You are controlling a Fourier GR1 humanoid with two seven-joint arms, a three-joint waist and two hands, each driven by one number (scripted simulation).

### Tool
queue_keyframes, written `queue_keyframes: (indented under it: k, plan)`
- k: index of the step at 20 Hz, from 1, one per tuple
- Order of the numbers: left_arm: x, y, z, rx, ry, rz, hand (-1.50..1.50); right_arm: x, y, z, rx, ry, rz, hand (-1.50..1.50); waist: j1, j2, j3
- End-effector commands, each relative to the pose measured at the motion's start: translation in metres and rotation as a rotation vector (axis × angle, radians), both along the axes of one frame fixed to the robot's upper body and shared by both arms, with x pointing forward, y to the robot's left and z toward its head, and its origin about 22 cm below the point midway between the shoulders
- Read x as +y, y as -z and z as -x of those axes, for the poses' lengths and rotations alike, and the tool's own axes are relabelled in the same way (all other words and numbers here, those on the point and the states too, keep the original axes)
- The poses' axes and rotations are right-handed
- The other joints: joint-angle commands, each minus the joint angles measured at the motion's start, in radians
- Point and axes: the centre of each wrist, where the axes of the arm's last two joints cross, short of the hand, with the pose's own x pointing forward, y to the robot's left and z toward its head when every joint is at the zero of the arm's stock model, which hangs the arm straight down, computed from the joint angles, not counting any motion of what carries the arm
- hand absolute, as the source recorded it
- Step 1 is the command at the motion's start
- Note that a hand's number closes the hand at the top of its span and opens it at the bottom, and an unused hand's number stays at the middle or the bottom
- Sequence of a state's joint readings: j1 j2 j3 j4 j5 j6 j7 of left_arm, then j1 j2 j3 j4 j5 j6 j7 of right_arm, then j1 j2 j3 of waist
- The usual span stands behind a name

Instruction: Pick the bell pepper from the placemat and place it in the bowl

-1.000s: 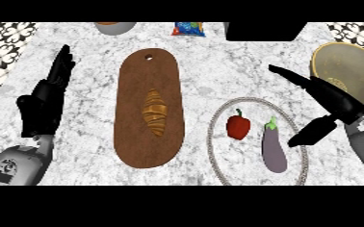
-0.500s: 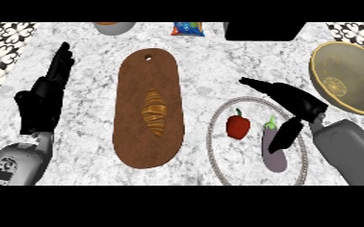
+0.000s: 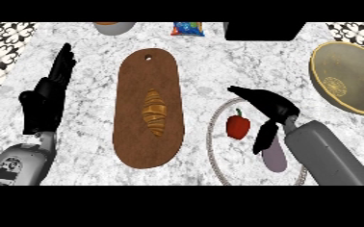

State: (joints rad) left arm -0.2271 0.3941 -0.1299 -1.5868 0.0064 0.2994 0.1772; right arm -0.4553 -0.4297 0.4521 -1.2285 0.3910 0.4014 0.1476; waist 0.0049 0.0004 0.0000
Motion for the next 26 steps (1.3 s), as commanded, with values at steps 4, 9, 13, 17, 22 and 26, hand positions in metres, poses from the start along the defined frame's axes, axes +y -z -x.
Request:
queue_keyframes:
  k: [4,9,13,17,22,26]
  plan:
    - [-0.001,0.004,-0.002,-0.004,0.011,0.01,0.0,-0.008,0.029,-0.007,0.024,-0.005,-0.001,-1.5,-0.001,0.001,0.0]
    - [0.014,0.003,-0.001,-0.019,-0.002,0.018,0.0,0.001,0.051,0.0,0.031,-0.004,-0.015,-1.5,-0.002,0.0,0.0]
    - [0.007,0.004,0.002,-0.003,-0.011,0.003,0.0,0.013,0.058,-0.009,0.028,-0.031,0.009,-1.5,0.0,0.0,0.0]
    - [0.001,0.003,-0.003,-0.013,-0.002,0.02,0.0,0.023,0.06,0.002,-0.059,-0.11,0.033,1.5,-0.004,-0.001,0.0]
    - [-0.014,0.005,0.007,0.012,0.007,-0.007,0.0,0.022,0.073,0.0,-0.067,-0.104,0.018,1.5,-0.002,0.0,0.0]
    - [0.001,-0.007,0.01,-0.003,0.015,-0.006,0.0,0.013,0.076,0.005,-0.091,-0.114,-0.025,1.5,-0.002,-0.001,0.0]
